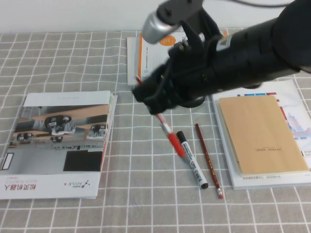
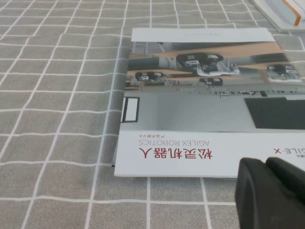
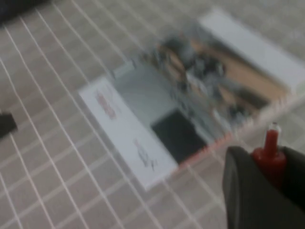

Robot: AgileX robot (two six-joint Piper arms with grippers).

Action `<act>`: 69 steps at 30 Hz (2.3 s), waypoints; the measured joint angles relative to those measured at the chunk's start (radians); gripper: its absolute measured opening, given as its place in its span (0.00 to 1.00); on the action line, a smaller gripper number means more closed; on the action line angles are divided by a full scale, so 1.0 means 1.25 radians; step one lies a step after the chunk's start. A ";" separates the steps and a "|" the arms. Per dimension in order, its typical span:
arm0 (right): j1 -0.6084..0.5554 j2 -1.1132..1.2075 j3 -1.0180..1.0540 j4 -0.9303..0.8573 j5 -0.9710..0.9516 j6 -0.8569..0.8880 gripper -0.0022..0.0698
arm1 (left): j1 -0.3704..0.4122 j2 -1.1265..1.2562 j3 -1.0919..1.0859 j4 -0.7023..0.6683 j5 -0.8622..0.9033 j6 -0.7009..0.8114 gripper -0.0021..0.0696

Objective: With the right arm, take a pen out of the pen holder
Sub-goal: 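Take a marker out of the pen holder and lay it on the table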

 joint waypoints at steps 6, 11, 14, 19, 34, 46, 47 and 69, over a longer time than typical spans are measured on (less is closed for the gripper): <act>-0.012 0.012 0.000 -0.251 0.103 0.305 0.12 | 0.000 0.000 0.000 0.000 0.000 0.000 0.02; -0.017 0.052 0.000 -0.408 0.139 0.515 0.12 | 0.000 0.000 0.000 0.000 0.000 0.000 0.02; -0.041 0.085 0.000 -0.432 0.149 0.576 0.12 | 0.000 0.000 0.000 0.000 0.000 0.000 0.02; -0.086 0.137 0.000 -0.443 0.158 0.617 0.12 | 0.000 0.000 0.000 0.000 0.000 0.000 0.02; -0.140 0.261 0.000 -0.451 0.089 0.665 0.12 | 0.000 0.000 0.000 0.000 0.000 0.000 0.02; -0.160 0.314 0.000 -0.451 0.045 0.669 0.12 | 0.000 0.000 0.000 0.000 0.000 0.000 0.02; -0.160 0.320 0.000 -0.451 0.044 0.669 0.12 | 0.000 0.000 0.000 0.000 0.000 0.000 0.02; -0.163 0.348 0.000 -0.441 0.026 0.670 0.29 | 0.000 0.000 0.000 0.000 0.000 0.000 0.02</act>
